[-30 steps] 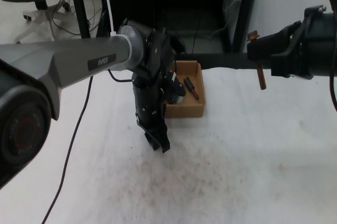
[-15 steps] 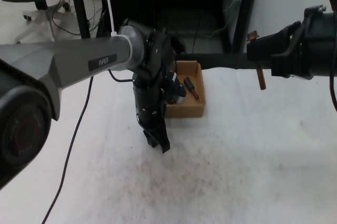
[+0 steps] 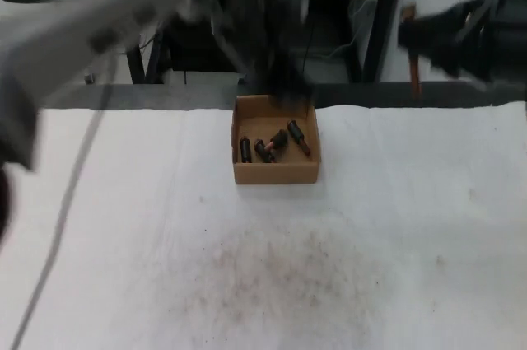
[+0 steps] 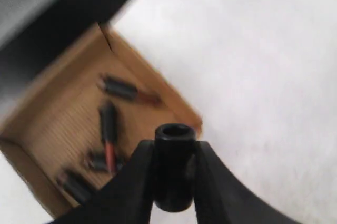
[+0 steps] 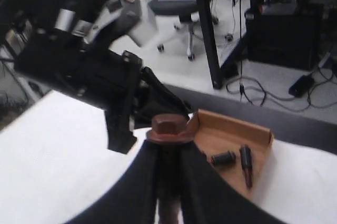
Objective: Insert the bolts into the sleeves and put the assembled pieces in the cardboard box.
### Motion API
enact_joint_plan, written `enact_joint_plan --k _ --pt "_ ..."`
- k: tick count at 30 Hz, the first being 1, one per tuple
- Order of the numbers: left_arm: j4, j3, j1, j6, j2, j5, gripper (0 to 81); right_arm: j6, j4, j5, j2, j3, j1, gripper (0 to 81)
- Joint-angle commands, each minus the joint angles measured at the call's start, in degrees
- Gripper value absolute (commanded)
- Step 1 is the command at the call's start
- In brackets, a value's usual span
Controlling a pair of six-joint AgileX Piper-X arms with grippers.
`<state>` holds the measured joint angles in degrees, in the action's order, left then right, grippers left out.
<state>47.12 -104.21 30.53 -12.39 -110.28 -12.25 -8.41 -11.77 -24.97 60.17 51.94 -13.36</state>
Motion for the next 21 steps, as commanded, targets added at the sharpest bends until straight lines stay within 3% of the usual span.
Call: enact_joint_plan --k 1,7,13,17,21 --pt "-6.3 -1.0 -2.0 1.1 6.2 0.9 0.4 -6.9 10.0 -5.6 -1.0 0.3 0.9 0.8" --pt "2.1 -1.0 -4.9 1.3 14.5 -9.4 0.4 -7.4 24.6 -10.1 -0.8 0.3 -3.4 0.8" --pt "18.2 1.4 -3.4 -4.6 20.5 -21.4 0.3 -7.4 34.0 -10.1 -0.8 0.3 -8.9 0.8" --pt "13.3 13.2 -0.8 -1.9 27.0 -20.8 0.3 -4.9 35.1 -10.1 -0.8 0.3 -10.8 0.8" --pt "-2.6 32.6 1.4 9.1 36.7 -11.9 0.3 -4.9 34.7 -10.1 -0.8 0.3 -10.7 0.8"
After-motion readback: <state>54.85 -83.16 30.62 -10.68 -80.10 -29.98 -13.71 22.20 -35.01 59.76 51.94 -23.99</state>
